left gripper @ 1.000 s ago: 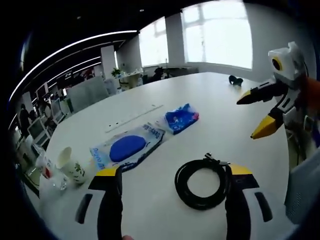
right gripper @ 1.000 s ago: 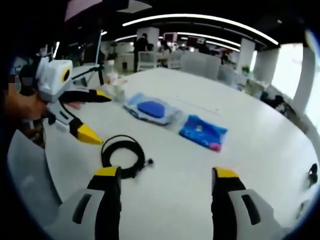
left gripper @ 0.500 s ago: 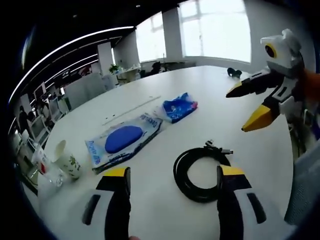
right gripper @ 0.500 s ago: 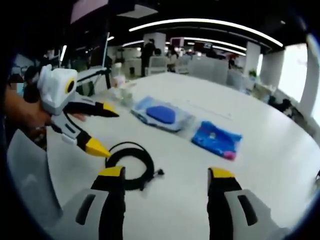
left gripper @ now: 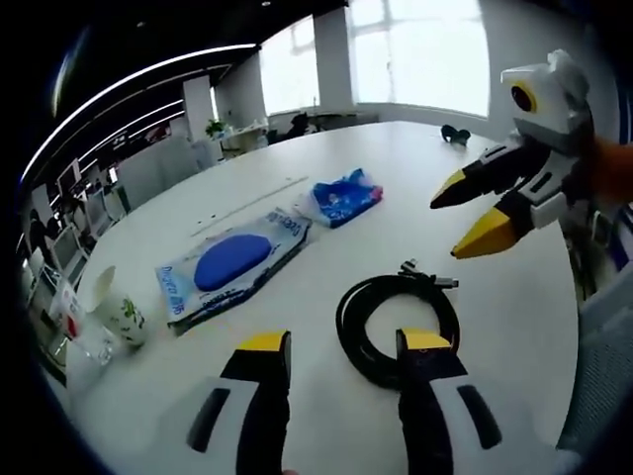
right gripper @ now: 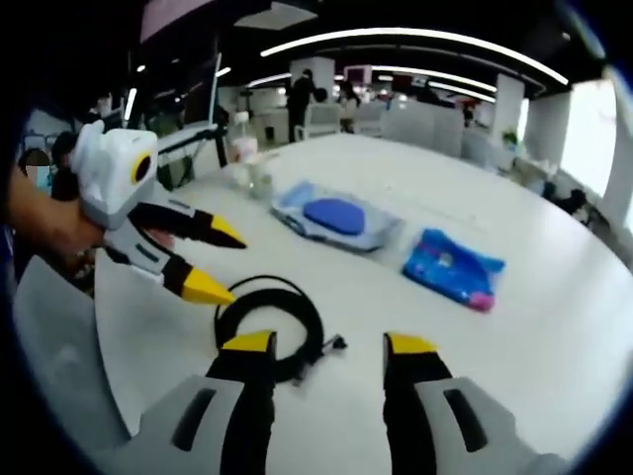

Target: Arrange the tabletop items into an orderly group along one side of the table until the central work area is clear of visible clutter.

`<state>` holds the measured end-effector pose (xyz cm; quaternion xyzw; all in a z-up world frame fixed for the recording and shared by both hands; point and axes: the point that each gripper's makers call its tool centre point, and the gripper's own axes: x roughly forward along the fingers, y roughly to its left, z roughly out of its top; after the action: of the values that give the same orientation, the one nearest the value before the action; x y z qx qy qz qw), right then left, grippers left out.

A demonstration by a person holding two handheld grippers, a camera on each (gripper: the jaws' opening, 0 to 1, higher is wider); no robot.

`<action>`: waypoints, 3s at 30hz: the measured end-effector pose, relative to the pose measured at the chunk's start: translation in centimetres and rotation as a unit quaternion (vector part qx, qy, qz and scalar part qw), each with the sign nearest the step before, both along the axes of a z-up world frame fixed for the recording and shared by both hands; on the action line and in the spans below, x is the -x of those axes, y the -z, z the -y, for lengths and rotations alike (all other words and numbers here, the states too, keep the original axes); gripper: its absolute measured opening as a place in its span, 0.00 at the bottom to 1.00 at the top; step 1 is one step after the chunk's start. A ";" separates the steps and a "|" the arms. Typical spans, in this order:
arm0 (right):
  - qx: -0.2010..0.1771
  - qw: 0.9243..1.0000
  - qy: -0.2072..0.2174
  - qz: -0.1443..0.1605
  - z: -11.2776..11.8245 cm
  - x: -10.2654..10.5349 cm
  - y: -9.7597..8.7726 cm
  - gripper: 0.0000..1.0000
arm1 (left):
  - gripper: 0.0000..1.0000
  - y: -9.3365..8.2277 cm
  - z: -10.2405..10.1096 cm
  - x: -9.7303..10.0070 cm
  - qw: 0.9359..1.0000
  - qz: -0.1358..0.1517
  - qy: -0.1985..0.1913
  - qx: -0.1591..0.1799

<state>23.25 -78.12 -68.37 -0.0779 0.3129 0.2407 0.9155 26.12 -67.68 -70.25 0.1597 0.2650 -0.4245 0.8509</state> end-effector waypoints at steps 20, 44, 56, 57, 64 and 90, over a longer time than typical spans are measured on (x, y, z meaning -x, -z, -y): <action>-0.022 0.998 0.022 -0.060 -1.4 0.2 4.0 0.22 | 0.27 2.2 0.9 0.1 0.999 -0.036 -0.001 -0.004; 0.009 0.996 0.024 -0.091 -2.4 -0.1 6.1 0.20 | 0.21 3.7 1.7 1.1 0.998 -0.053 0.010 -0.020; 0.072 0.994 -0.033 -0.070 -3.7 -0.3 6.4 0.09 | 0.12 4.1 2.9 1.7 0.998 -0.033 0.043 -0.044; 0.074 0.994 -0.034 -0.068 -3.7 -0.3 6.5 0.09 | 0.11 4.0 2.8 1.6 0.998 -0.037 0.039 -0.042; 0.082 0.993 -0.039 -0.070 -3.8 -0.2 6.0 0.08 | 0.08 3.9 2.2 1.6 0.997 -0.065 0.015 -0.025; 0.075 0.995 -0.057 -0.018 -5.3 -4.9 2.2 0.08 | 0.07 0.8 0.8 -3.1 0.999 -0.037 -0.009 -0.008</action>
<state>28.17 -72.83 -70.53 -0.1597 0.3415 0.2702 0.8859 29.20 -68.50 -71.00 0.1485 0.3015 -0.4205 0.8428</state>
